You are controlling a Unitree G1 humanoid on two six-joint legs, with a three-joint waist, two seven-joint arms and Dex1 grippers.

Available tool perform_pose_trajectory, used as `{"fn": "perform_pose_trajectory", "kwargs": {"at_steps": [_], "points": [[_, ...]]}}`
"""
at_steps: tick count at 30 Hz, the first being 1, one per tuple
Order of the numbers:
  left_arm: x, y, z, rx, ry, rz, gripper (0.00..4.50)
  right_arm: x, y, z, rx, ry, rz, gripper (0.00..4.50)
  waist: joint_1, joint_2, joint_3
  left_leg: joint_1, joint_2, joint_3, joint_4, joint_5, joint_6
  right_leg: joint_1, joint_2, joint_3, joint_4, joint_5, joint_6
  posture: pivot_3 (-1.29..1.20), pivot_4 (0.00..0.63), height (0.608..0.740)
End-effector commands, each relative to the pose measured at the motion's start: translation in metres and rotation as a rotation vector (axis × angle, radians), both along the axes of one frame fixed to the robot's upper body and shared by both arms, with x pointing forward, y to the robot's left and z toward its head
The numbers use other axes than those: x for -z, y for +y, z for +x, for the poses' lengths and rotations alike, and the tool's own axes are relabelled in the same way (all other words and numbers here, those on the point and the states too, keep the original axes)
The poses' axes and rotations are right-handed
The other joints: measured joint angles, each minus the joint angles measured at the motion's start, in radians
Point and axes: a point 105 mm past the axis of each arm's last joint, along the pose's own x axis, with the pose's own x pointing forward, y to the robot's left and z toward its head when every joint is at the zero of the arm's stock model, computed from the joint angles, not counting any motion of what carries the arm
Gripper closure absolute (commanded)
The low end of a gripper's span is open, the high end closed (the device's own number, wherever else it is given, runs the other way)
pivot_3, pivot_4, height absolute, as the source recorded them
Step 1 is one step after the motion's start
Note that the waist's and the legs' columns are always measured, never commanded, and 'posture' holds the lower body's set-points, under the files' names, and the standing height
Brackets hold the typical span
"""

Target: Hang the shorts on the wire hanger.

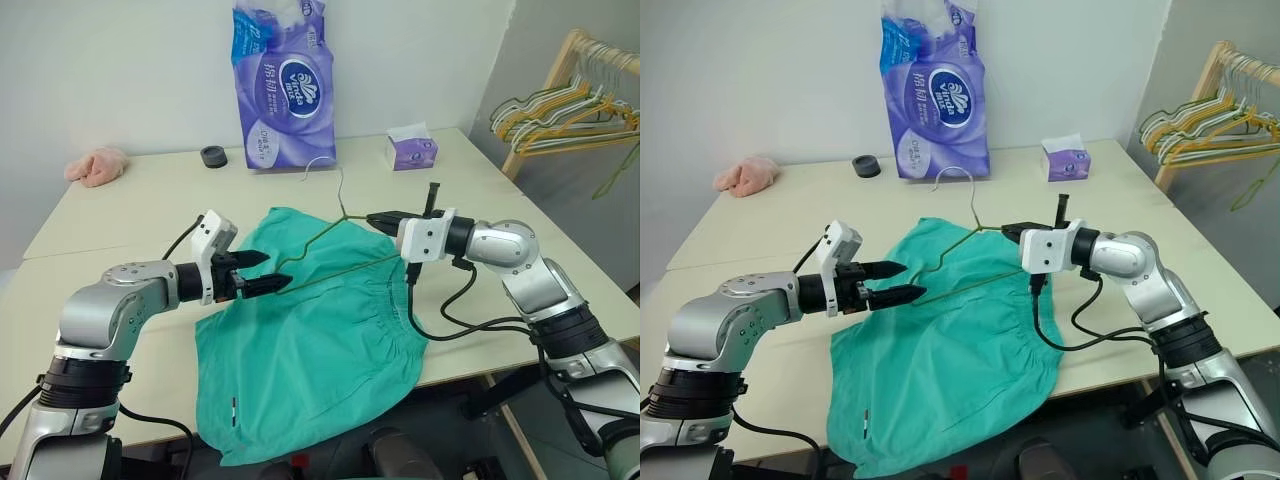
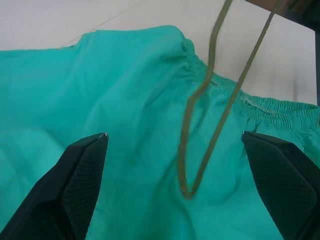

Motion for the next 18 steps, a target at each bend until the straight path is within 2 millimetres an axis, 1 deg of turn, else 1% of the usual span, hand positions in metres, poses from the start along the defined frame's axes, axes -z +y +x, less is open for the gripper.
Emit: {"fn": "perform_pose_trajectory", "kwargs": {"at_steps": [1,7,12,15,18], "points": [[0.001,-0.009,-0.013,0.092,0.001,0.028,0.00,-0.020,0.015,-0.013,-0.096,-0.091,0.000,4.49,0.000,0.000,0.000,0.000,0.000,0.000,0.000,0.000,0.000,0.000,0.000,0.000,0.000,0.000,0.000,-0.26,0.030,0.740],[0.008,-0.019,-0.033,0.202,0.037,0.038,0.00,-0.021,0.021,-0.018,-0.137,-0.101,-0.004,4.49,0.000,0.000,0.000,0.000,0.000,0.000,0.000,0.000,0.000,0.000,0.000,0.000,0.000,0.000,0.000,-0.26,0.030,0.740],[0.014,-0.019,-0.034,0.214,0.037,0.066,0.00,-0.023,0.026,-0.022,-0.160,-0.095,0.021,4.49,0.002,0.000,0.000,0.000,0.000,-0.001,0.000,0.000,0.000,0.000,0.000,-0.001,0.001,0.000,-0.001,-0.26,0.030,0.740],[0.018,-0.018,-0.034,0.214,0.036,0.084,0.52,-0.025,0.028,-0.023,-0.163,-0.086,0.039,4.50,0.002,0.000,0.000,0.000,0.000,-0.001,0.000,0.000,0.000,0.000,0.000,-0.001,0.001,0.000,-0.001,-0.26,0.031,0.740],[0.020,-0.020,-0.037,0.233,0.043,0.086,1.45,-0.027,0.029,-0.024,-0.163,-0.078,0.054,4.50,0.002,0.000,0.000,0.000,0.000,-0.001,0.000,0.000,0.000,0.000,0.000,-0.001,0.001,0.000,-0.001,-0.27,0.031,0.740]]}}
